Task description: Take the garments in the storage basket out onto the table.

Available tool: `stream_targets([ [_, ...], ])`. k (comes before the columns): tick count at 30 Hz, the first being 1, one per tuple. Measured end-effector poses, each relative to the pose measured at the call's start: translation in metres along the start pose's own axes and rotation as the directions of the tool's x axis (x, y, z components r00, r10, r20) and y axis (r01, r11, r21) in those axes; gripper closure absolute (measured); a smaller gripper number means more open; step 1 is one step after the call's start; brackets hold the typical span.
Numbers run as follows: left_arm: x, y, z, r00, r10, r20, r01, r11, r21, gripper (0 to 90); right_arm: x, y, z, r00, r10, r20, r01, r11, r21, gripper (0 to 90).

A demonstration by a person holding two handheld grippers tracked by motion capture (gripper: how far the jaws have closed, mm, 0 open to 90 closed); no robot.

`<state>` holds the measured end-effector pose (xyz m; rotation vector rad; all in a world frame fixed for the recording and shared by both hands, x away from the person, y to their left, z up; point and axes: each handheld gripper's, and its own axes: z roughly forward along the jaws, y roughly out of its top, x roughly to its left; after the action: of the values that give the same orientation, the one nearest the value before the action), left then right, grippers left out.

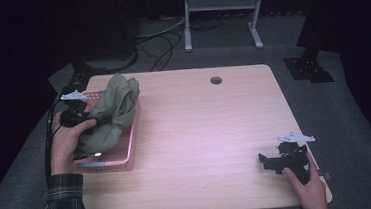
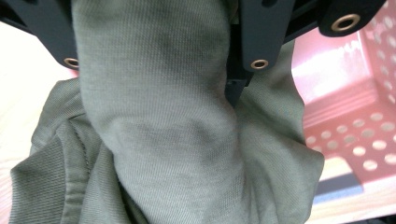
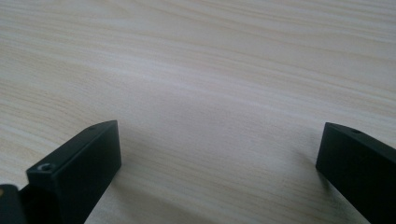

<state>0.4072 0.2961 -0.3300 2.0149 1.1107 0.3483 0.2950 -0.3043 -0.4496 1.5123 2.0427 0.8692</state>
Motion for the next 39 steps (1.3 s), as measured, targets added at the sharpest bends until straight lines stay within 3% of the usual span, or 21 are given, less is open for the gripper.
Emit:
stream_targets([
  [13, -0.010, 0.011, -0.014, 0.9996, -0.012, 0.025, 0.013, 0.9976, -0.068, 55.7, 0.000, 0.000, 0.000, 1.0000, 0.000, 0.000, 0.000, 1.000, 0.000, 0.0],
  [17, -0.014, 0.013, -0.018, 0.9999, -0.008, 0.012, 0.009, 0.9966, -0.082, 55.7, 0.000, 0.000, 0.000, 1.0000, 0.000, 0.000, 0.000, 1.000, 0.000, 0.0],
  [27, -0.026, 0.021, -0.015, 0.9979, 0.009, 0.064, -0.002, 0.9942, -0.107, 55.7, 0.000, 0.000, 0.000, 1.0000, 0.000, 0.000, 0.000, 1.000, 0.000, 0.0],
  [39, -0.035, 0.027, -0.019, 0.9958, 0.013, 0.091, 0.000, 0.9910, -0.134, 55.7, 0.000, 0.000, 0.000, 1.0000, 0.001, 0.000, -0.001, 1.000, 0.000, 0.0],
])
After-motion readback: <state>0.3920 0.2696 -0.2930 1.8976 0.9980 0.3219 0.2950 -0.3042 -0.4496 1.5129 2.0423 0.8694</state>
